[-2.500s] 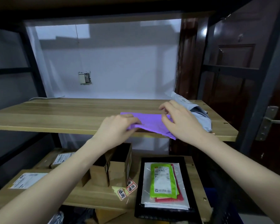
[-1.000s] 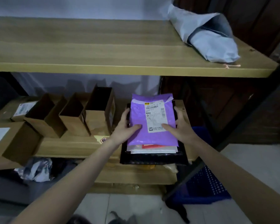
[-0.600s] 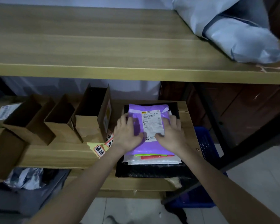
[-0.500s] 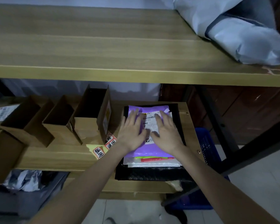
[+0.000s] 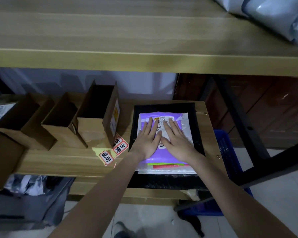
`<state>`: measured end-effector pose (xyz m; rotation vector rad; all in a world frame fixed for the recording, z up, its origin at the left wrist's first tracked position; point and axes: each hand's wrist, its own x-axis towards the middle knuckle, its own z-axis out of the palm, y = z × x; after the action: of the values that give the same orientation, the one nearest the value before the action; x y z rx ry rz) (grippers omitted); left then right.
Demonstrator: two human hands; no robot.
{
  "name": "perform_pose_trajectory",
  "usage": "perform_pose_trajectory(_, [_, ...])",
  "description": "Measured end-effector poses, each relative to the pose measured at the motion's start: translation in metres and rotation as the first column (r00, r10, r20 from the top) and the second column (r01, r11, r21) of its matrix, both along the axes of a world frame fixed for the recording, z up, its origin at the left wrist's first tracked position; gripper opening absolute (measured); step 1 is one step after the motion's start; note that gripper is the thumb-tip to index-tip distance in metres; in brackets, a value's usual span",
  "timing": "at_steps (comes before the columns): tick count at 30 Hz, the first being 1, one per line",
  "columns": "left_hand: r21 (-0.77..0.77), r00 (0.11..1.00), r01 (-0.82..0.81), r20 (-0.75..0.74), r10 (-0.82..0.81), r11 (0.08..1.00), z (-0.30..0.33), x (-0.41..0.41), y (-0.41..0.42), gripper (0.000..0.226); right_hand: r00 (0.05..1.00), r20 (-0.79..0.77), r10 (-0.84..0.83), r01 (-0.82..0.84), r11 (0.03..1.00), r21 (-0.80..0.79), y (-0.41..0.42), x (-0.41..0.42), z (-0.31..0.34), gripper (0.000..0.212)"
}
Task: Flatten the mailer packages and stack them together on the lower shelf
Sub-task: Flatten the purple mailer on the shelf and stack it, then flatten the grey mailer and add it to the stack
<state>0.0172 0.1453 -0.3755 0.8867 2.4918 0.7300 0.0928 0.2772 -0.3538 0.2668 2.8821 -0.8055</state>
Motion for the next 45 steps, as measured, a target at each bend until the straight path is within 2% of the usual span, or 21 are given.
perform_pose_trajectory(3, [0.028,0.998,-0.022,0.063,0.020,0.999,0.000,0.001,0.000,0.054,1.000,-0.001,0.004,-0.004,0.999,-0.034,0.001,-0.001,-0.003,0.061])
perform_pose_trajectory(6, [-0.065,0.999,0.046,0.001,-0.046,0.997,-0.004,-0.005,0.001,0.057,0.999,0.034,0.012,-0.010,0.998,-0.057,0.003,-0.003,-0.002,0.061])
perform_pose_trajectory(9, [-0.143,1.000,0.013,-0.018,-0.016,0.990,0.011,-0.003,0.001,0.059,0.997,0.079,0.018,-0.008,0.993,-0.117,0.007,-0.006,0.012,0.065])
perform_pose_trajectory(11, [-0.150,0.994,-0.007,-0.113,-0.010,0.989,0.028,0.000,-0.002,0.061,0.997,0.078,0.000,0.011,0.989,-0.145,0.011,-0.004,0.030,0.069])
perform_pose_trajectory(16, [-0.096,0.940,0.050,-0.332,-0.080,0.994,0.072,0.013,-0.026,0.063,0.992,-0.126,-0.006,-0.002,0.998,-0.060,0.012,0.022,0.071,0.065])
perform_pose_trajectory(21, [-0.092,0.870,0.199,-0.441,-0.219,0.976,0.120,0.032,-0.064,0.073,0.980,-0.166,0.110,-0.112,0.994,-0.002,0.005,0.060,0.119,0.065])
perform_pose_trajectory(25, [-0.045,0.799,0.256,-0.553,-0.237,0.966,0.172,0.060,-0.088,0.074,0.952,-0.235,0.198,-0.182,0.979,0.086,-0.011,0.088,0.168,0.065])
perform_pose_trajectory(30, [0.039,0.692,0.302,-0.696,-0.191,0.952,0.242,0.100,-0.113,0.060,0.881,-0.368,0.297,-0.230,0.949,0.216,-0.034,0.124,0.235,0.054])
perform_pose_trajectory(34, [0.223,0.661,0.336,-0.748,-0.060,0.915,0.296,0.121,-0.119,0.045,0.814,-0.494,0.304,-0.210,0.948,0.238,-0.050,0.143,0.289,0.034])
perform_pose_trajectory(37, [0.285,0.656,0.354,-0.755,-0.019,0.891,0.328,0.124,-0.112,0.039,0.753,-0.591,0.290,-0.181,0.954,0.238,-0.053,0.145,0.319,0.020])
perform_pose_trajectory(41, [0.303,0.620,0.351,-0.785,0.023,0.886,0.356,0.117,-0.097,0.037,0.679,-0.702,0.215,-0.057,0.969,0.241,-0.046,0.139,0.353,0.019])
perform_pose_trajectory(45, [0.307,0.628,0.314,-0.777,0.046,0.899,0.368,0.103,-0.082,0.033,0.676,-0.723,0.144,0.041,0.972,0.233,-0.029,0.132,0.376,0.024])
